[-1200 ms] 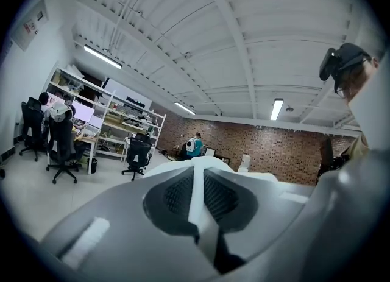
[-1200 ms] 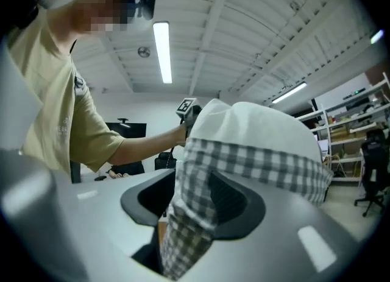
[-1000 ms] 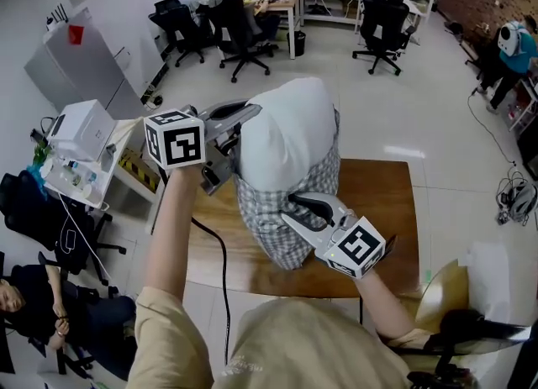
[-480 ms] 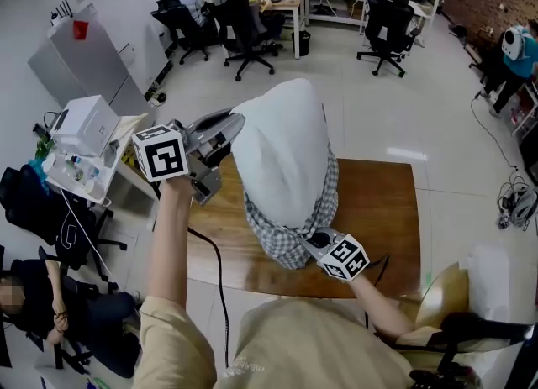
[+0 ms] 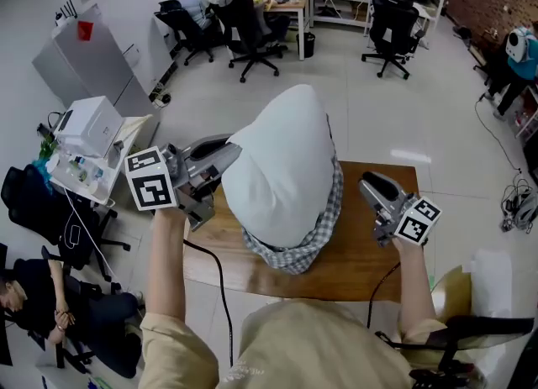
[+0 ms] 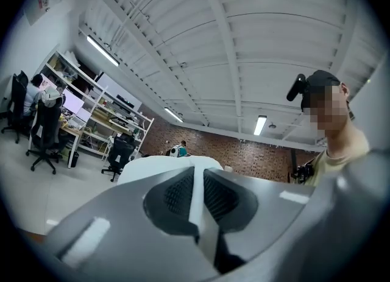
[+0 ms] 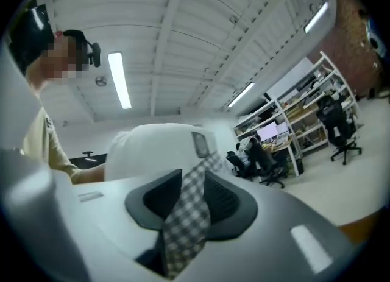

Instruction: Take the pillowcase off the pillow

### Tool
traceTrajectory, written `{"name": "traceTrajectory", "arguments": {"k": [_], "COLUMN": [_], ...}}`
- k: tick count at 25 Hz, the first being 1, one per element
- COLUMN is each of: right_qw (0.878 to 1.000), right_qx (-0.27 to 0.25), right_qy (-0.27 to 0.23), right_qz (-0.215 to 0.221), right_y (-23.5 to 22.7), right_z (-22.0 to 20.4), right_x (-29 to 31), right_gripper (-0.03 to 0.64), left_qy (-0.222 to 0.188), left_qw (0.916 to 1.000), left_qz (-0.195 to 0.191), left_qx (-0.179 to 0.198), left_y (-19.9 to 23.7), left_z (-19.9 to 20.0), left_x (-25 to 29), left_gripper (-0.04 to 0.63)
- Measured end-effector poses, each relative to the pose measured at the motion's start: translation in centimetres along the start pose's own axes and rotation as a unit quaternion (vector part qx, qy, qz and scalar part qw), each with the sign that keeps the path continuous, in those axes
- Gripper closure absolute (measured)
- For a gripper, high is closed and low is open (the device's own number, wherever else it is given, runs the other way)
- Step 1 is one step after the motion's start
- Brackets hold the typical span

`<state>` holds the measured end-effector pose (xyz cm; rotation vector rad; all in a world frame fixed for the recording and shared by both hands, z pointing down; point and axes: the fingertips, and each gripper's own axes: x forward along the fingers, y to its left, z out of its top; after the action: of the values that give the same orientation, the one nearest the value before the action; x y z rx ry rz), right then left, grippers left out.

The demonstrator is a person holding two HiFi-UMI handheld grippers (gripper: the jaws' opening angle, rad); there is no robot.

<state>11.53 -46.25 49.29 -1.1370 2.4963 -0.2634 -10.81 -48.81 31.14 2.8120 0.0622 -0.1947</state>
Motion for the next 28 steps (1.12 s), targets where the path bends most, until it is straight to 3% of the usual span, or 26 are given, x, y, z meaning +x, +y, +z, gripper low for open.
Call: {"name": "traceTrajectory", "arguments": {"k": [4, 9, 11, 12, 13, 17, 19, 21, 24, 26, 28], "right_qw": [0.998, 0.991, 0.99, 0.99, 0.989, 0.983, 0.97, 0.958, 0.951, 0.956, 0.964], "right_qx": [0.055, 0.116, 0.128, 0.131, 0.128, 0.068, 0.042, 0.053, 0.113, 0.131, 0.136], "right_qy": [0.012, 0.061, 0.055, 0.058, 0.069, 0.166, 0.219, 0.257, 0.254, 0.23, 0.189], "right_qz": [-0.03, 0.005, 0.016, 0.014, 0.007, -0.046, -0.092, -0.119, -0.131, -0.129, -0.127], "right_y": [-4.9, -6.3, -6.7, -7.1, -7.6, -11.7, -15.1, -17.8, -18.5, -18.0, -17.4], "right_z": [0.3, -3.1, -3.4, -3.8, -4.6, -10.9, -16.2, -22.1, -26.8, -26.1, -22.6], "right_x": [3.6, 6.3, 6.2, 6.1, 6.1, 5.2, 3.9, 2.5, 1.3, 1.5, 1.8], "right_gripper": [0.482, 0.482, 0.532, 0.609, 0.615, 0.617, 0.617, 0.615, 0.615, 0.615, 0.614], "left_qy": [0.009, 0.014, 0.011, 0.008, 0.002, -0.03, -0.058, -0.074, -0.053, -0.05, -0.064], "left_qw": [0.9995, 0.999, 0.9991, 0.9993, 0.9994, 0.9993, 0.9982, 0.9969, 0.998, 0.9981, 0.9969], "left_qz": [-0.021, -0.022, -0.014, -0.011, -0.008, 0.007, 0.016, 0.028, 0.036, 0.036, 0.044], "left_qx": [0.021, 0.037, 0.037, 0.035, 0.033, 0.021, 0.006, -0.003, -0.004, -0.008, -0.013], "left_y": [-3.0, -5.5, -5.8, -5.8, -5.7, -4.5, -3.7, -3.1, -2.5, -2.1, -1.1], "left_z": [-0.7, -1.8, -2.0, -1.9, -1.9, -2.0, -1.8, -1.6, -2.4, -2.5, -1.5], "left_x": [0.2, 1.5, 2.0, 2.0, 1.9, 0.7, -0.4, -1.0, 0.0, 0.8, 1.3], "left_gripper": [0.58, 0.58, 0.58, 0.58, 0.58, 0.58, 0.581, 0.581, 0.581, 0.581, 0.58]}}
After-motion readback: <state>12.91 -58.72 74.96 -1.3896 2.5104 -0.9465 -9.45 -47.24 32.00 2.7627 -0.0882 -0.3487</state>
